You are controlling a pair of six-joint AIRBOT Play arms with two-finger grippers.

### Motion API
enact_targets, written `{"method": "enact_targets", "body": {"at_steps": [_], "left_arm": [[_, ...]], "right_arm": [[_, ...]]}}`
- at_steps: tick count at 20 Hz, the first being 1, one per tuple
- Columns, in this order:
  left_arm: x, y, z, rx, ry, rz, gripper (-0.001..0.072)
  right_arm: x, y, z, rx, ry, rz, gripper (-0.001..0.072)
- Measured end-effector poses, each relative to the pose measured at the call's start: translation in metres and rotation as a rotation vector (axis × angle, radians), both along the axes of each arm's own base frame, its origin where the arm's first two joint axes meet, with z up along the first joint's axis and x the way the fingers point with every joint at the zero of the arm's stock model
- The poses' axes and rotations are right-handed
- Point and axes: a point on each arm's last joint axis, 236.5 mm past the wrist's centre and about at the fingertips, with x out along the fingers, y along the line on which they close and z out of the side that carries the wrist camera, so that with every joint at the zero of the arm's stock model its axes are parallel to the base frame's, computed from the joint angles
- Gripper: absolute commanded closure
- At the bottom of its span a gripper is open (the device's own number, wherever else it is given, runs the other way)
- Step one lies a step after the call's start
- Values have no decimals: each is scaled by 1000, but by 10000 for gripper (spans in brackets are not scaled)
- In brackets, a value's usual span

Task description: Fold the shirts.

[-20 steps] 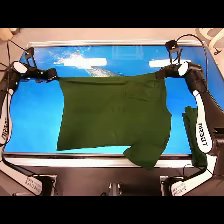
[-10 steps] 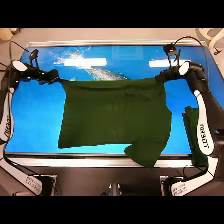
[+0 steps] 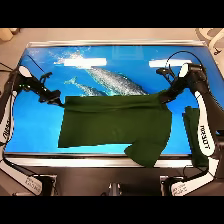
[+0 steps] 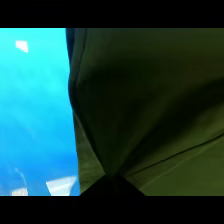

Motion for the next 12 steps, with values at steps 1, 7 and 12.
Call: {"method": "enact_targets", "body": {"at_steps": [1, 7, 12], "left_arm": [[-3, 0, -4, 5, 13, -1, 683], [-7, -7, -16, 16, 37, 11, 683], [-10, 7, -17, 43, 47, 28, 683]], "right_arm": [[-3, 1, -3, 6, 18, -15, 691], [-20, 9, -21, 38, 131, -56, 690], [-26, 2, -23, 10, 158, -55, 690]]}}
